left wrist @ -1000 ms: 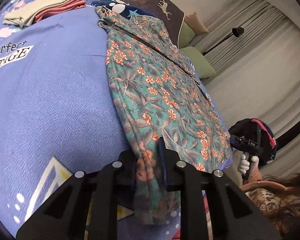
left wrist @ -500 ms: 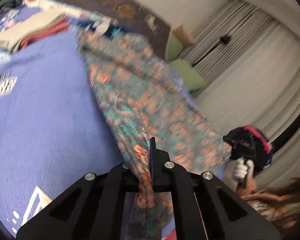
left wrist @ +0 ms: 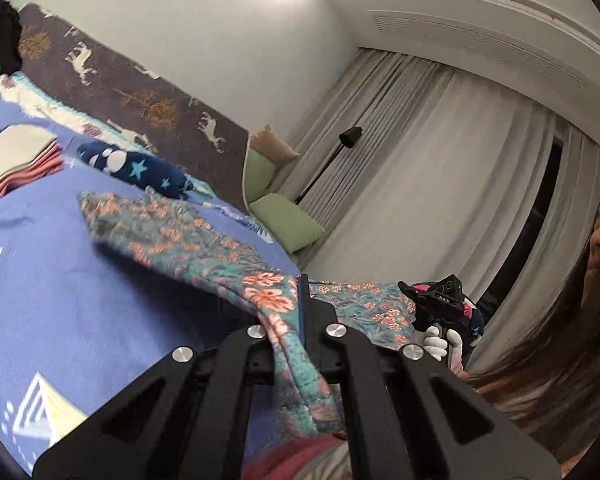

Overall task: Fold small clothes
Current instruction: 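Grasp the shirt hem with the left gripper and lift it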

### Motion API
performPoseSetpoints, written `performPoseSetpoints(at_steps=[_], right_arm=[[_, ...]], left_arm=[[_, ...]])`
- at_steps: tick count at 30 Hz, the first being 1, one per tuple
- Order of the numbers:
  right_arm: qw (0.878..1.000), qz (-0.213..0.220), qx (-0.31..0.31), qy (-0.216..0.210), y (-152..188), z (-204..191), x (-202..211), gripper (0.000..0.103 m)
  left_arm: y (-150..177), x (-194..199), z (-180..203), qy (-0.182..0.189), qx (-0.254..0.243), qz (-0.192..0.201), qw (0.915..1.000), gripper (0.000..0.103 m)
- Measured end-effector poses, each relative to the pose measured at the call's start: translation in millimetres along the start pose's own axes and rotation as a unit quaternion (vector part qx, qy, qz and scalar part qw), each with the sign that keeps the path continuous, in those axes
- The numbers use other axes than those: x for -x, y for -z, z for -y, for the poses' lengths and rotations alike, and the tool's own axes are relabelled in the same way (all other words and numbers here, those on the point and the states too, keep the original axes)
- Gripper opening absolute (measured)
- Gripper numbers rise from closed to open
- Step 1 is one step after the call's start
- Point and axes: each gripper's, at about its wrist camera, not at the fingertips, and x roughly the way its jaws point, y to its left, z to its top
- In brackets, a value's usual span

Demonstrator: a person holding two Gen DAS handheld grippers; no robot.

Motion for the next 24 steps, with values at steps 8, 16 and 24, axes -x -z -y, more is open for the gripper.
performPoseSetpoints(at_steps=[8,16,24], right_arm=[[0.998,-0.009,-0.048,-0.026,5,24,-18,0.004],[0.998,-0.003,-0.051,-0.023,-15,29,-42,0.006],[0.999,-0.002,-0.043,-0.019,-48,35,-74,0.006]], left_arm=[[-1,-7,-7,-0.022,0.011,-0.004,0.9997,0.001],[-18,-21,-26,-0.023,0.038,0.014,0.9989,0.001],[-57,-48,-47,-0.037,0.036,0.034,0.9981,0.001]])
